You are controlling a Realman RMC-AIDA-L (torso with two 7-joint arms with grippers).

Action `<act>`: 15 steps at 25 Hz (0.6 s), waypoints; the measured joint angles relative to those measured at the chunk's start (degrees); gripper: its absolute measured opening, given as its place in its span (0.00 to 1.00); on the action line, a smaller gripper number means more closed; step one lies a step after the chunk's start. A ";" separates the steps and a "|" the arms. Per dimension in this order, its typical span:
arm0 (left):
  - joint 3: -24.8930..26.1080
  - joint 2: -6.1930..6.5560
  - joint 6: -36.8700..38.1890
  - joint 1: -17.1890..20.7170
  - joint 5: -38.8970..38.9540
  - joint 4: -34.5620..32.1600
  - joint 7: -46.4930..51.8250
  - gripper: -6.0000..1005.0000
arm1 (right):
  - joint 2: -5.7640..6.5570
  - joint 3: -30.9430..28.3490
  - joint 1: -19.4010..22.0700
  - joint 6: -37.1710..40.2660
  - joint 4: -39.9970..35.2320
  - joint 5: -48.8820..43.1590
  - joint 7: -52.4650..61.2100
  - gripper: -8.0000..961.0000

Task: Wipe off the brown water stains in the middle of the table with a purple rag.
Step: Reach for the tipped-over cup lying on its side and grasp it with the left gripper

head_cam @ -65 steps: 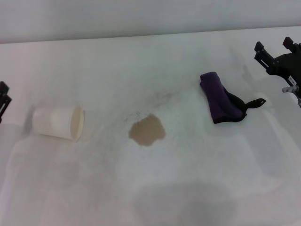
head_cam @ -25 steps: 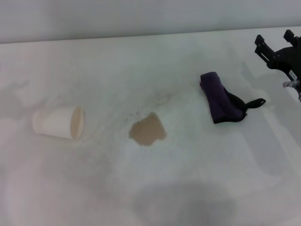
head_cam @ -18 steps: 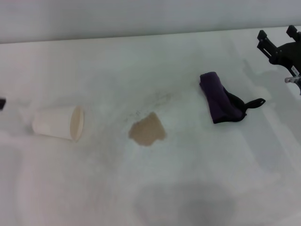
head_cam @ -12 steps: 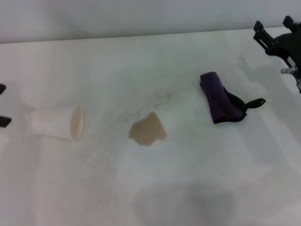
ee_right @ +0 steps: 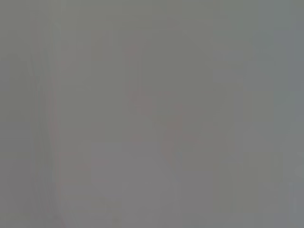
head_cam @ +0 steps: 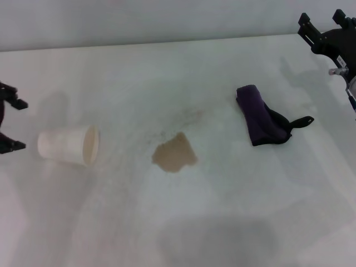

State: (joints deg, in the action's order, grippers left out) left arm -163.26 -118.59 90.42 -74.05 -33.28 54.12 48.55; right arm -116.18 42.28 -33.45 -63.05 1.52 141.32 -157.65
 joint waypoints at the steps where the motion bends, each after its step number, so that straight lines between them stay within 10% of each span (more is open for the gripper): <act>1: 0.01 -0.08 -0.25 -0.14 -0.09 -0.61 -0.49 0.88 | -0.02 0.00 -0.09 0.01 0.19 -0.02 0.23 0.91; 15: 0.13 -0.33 -10.66 0.66 -5.33 -13.64 -1.28 0.88 | -0.01 -0.01 0.20 0.09 1.28 0.01 4.47 0.91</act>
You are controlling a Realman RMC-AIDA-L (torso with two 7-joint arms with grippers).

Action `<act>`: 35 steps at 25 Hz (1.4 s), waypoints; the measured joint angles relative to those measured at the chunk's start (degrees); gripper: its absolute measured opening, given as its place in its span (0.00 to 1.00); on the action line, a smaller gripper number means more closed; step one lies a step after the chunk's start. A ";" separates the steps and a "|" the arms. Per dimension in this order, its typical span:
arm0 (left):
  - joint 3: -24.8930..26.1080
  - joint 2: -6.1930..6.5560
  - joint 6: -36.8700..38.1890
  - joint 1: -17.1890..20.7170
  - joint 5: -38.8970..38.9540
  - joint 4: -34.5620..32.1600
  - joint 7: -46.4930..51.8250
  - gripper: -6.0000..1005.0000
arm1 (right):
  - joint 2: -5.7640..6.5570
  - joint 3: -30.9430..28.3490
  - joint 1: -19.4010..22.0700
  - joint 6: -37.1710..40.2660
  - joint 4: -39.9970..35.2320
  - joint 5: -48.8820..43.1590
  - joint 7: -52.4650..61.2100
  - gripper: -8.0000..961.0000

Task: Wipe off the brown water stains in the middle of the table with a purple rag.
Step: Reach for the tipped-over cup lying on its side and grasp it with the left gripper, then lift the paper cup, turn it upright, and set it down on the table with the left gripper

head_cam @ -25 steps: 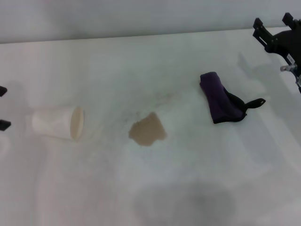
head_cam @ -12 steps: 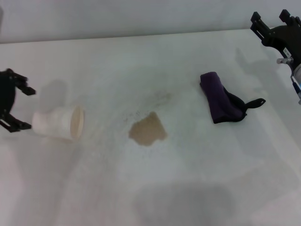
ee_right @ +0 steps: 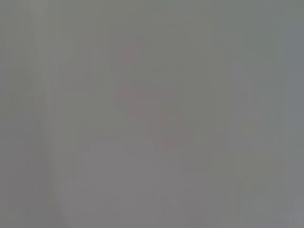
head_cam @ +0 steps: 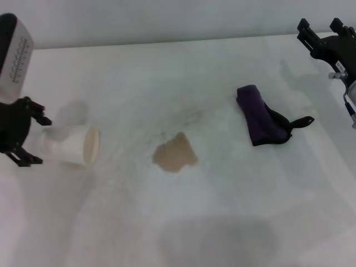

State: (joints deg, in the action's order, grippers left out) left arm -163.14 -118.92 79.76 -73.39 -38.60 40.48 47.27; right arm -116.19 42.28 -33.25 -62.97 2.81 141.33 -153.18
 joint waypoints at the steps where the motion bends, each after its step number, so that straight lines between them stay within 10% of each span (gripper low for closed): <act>1: 0.01 0.00 -0.34 0.26 0.42 -0.89 0.00 0.88 | 0.00 0.00 0.09 -0.08 0.01 0.01 0.01 0.91; 35: 0.10 0.03 -9.51 4.75 10.77 -10.63 1.45 0.79 | 0.00 0.46 0.74 -0.50 0.56 -0.45 0.16 0.91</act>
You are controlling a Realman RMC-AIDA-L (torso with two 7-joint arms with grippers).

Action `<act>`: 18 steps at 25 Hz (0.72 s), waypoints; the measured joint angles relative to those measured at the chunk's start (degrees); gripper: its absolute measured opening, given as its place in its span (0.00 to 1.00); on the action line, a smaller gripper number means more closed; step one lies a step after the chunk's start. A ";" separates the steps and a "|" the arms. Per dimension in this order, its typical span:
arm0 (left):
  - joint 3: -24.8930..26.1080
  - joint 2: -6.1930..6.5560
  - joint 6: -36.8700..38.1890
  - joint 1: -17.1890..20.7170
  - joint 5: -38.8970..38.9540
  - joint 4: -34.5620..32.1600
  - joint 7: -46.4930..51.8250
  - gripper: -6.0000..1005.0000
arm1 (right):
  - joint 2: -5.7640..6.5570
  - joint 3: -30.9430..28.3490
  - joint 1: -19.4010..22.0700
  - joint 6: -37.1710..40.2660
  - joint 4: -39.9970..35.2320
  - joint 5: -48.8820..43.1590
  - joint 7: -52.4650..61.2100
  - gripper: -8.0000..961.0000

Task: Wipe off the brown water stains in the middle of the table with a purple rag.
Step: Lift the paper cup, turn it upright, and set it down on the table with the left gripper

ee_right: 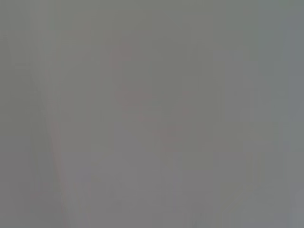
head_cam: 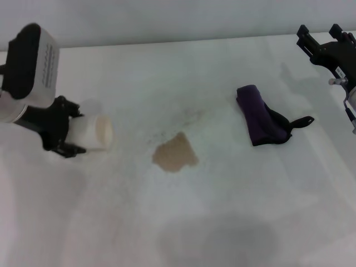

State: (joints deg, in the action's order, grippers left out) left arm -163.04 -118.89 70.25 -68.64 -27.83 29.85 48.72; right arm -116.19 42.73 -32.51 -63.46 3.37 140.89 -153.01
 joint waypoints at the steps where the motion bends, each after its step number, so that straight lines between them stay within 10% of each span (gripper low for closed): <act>1: 0.00 0.00 0.07 0.38 2.32 0.02 0.45 0.78 | 0.00 0.08 0.02 0.00 -0.03 0.00 0.00 0.91; 18: 0.01 0.21 1.32 25.58 64.03 -12.02 -21.65 0.73 | 0.22 0.25 1.37 -1.44 -0.51 -0.01 0.00 0.91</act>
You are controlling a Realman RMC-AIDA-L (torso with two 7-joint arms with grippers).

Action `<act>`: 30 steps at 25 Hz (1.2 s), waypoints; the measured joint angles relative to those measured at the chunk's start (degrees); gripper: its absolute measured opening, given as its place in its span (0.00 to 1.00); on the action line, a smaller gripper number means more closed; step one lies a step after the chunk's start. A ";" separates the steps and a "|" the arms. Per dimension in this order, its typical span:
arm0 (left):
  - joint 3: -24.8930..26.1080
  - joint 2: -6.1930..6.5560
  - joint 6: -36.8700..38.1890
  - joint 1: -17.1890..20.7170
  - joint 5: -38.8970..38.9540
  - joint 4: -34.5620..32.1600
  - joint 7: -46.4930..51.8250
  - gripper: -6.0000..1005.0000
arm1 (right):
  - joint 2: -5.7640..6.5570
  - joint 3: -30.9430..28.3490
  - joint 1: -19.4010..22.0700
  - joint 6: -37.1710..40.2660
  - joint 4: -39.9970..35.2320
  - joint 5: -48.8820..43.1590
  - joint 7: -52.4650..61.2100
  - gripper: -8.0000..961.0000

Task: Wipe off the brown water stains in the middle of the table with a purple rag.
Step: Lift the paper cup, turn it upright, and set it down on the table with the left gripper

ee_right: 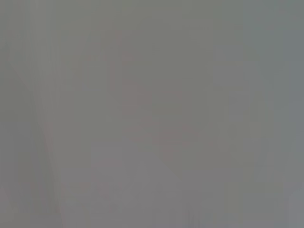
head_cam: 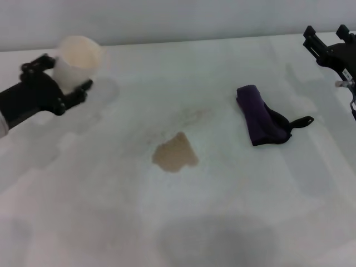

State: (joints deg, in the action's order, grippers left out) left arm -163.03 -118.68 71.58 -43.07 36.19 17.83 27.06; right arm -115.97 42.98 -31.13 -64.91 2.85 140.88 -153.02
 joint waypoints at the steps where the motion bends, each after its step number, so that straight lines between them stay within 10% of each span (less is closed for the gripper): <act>1: -0.01 -0.05 -0.05 1.41 2.96 -1.63 -0.97 0.73 | 0.01 0.00 -0.01 -0.03 -0.06 -0.01 0.00 0.91; 13: 0.08 -0.80 -3.61 14.93 35.56 -25.81 -12.23 0.73 | 0.04 0.14 0.43 -0.94 -0.21 -0.17 0.00 0.91; 30: 0.08 -1.14 -19.23 14.62 37.12 -30.15 -12.35 0.73 | -0.15 3.72 1.17 -1.01 -0.18 -0.26 0.00 0.91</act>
State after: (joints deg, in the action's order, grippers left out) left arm -162.95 -119.83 52.35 -28.44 73.31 -12.32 14.71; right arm -116.12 46.70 -29.96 -65.92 2.68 140.62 -153.02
